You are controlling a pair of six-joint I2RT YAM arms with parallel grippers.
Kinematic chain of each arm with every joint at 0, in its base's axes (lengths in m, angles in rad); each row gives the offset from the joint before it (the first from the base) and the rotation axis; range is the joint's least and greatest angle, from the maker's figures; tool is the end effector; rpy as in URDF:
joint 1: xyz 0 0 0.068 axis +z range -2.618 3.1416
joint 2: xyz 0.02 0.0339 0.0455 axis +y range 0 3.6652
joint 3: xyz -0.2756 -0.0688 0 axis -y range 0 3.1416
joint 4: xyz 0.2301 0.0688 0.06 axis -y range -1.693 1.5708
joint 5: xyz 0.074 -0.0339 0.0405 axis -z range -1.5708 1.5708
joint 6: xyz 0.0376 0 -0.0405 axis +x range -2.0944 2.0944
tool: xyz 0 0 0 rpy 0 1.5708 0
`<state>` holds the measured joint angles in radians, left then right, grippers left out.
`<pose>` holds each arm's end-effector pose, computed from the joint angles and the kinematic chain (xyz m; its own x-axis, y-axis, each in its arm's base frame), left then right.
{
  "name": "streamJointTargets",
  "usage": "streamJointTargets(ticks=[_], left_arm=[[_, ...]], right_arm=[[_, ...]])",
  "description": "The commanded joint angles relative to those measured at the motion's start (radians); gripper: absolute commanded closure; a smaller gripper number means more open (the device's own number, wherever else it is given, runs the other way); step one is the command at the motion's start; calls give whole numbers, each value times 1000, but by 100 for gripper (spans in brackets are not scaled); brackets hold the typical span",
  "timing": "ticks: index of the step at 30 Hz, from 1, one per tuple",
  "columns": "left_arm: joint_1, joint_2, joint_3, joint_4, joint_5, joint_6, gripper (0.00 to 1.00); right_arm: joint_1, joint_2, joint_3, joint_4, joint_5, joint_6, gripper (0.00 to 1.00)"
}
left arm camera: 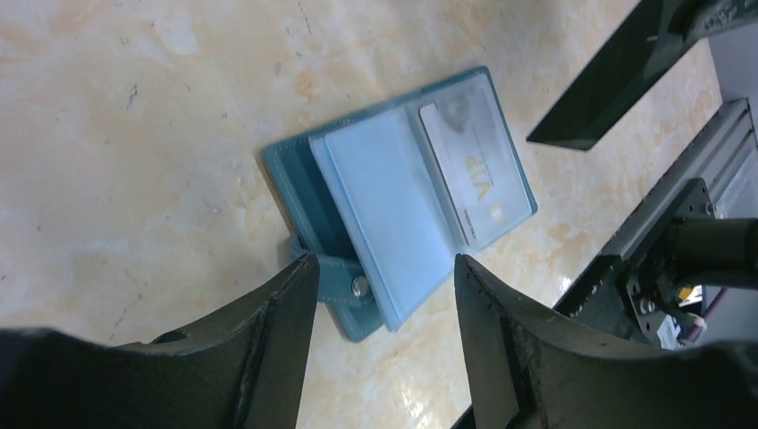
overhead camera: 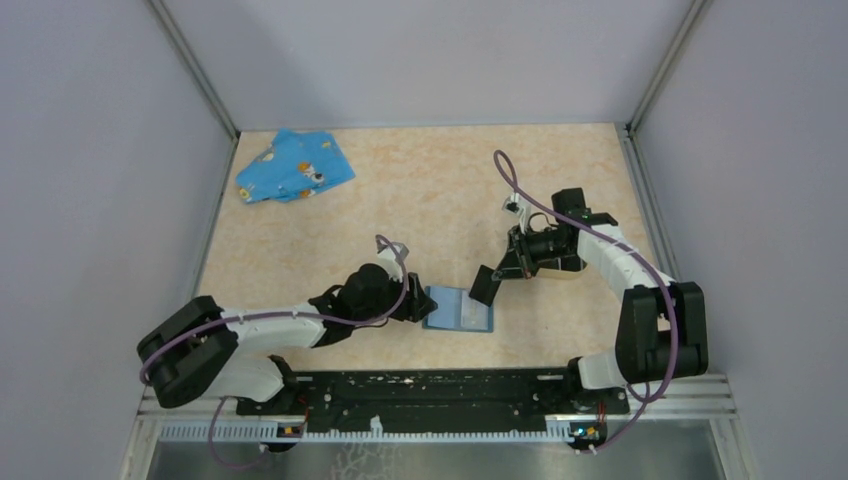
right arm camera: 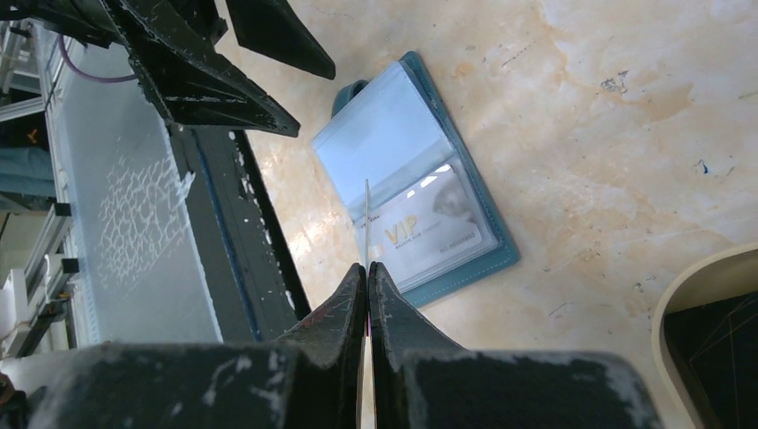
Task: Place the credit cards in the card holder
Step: Insert the credit card into the card holder.
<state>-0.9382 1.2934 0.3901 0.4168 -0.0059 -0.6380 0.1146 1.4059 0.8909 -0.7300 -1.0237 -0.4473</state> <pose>0.1378 -0.1876 0.1828 -0.7005 -0.0517 -0.7117 0.4807 0.7029 -0.5243 0.2293 0.0587 0.2356 -0.7054 -0.3077 -0.6385 -0.7056 0.3909 0.5911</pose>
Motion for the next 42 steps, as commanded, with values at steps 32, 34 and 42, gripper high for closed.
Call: streamJointTargets(ticks=[32, 34, 42], left_arm=[[165, 202, 70, 109, 121, -28, 100], [198, 189, 42, 138, 139, -10, 100], [249, 202, 22, 169, 215, 76, 100]], right_arm=[[37, 111, 36, 2, -81, -20, 100], [57, 137, 48, 9, -94, -14, 100], [126, 227, 86, 95, -101, 77, 100]])
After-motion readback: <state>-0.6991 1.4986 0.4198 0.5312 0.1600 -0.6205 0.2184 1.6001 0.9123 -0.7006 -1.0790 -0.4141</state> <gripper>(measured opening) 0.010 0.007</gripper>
